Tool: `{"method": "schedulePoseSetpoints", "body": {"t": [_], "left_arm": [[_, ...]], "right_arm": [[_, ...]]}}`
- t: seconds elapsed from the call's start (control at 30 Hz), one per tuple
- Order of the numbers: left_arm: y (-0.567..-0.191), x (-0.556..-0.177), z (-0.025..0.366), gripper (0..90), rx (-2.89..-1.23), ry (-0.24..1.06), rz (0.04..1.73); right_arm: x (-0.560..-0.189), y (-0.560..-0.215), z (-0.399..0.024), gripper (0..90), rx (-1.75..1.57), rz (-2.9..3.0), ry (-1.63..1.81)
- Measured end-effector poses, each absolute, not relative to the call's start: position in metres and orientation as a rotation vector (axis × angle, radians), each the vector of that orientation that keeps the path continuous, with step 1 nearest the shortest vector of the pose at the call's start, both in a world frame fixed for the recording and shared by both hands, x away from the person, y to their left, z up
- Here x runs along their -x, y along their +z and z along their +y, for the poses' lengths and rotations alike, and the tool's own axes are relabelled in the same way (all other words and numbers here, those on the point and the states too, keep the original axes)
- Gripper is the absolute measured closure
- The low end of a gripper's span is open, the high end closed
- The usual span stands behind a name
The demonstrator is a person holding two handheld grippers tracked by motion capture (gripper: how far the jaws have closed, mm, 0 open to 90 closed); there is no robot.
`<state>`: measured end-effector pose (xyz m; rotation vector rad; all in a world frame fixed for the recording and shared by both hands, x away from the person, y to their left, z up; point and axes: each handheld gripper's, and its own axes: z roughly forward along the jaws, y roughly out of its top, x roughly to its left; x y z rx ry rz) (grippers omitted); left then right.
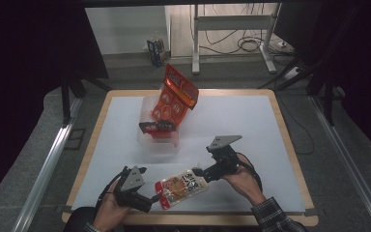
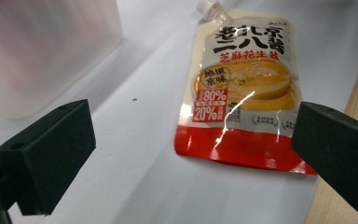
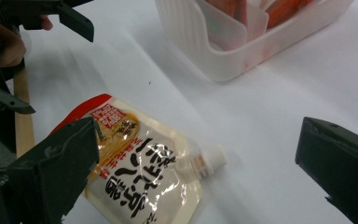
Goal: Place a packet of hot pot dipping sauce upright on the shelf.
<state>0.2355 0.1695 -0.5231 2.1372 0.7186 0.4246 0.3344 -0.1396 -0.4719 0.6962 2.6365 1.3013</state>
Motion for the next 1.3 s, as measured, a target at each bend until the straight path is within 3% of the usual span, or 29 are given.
{"method": "schedulePoseSetpoints", "body": {"t": [0.4,0.57,0.77,0.93,1.07,1.3], "left_arm": [[-0.523,-0.238,0.166,3.4,-2.138,0.371,0.723],[-0.524,-0.239,0.163,22.7,-2.125,0.323,0.681],[-0.526,-0.241,0.157,56.1,-2.109,0.254,0.637],[-0.529,-0.243,0.149,79.0,-2.114,0.22,0.614],[-0.534,-0.244,0.14,87.2,-2.141,0.208,0.61],[-0.542,-0.248,0.137,89.1,-2.18,0.17,0.641]], "right_arm": [[-0.318,-0.49,-0.158,0.0,-0.735,2.636,1.27],[-0.311,-0.497,-0.162,0.0,-0.743,2.681,1.239],[-0.304,-0.5,-0.161,0.0,-0.731,2.707,1.226],[-0.304,-0.502,-0.162,0.0,-0.743,2.692,1.239],[-0.304,-0.504,-0.16,0.0,-0.747,2.696,1.24],[-0.302,-0.506,-0.156,0.0,-0.721,2.727,1.202]]}}
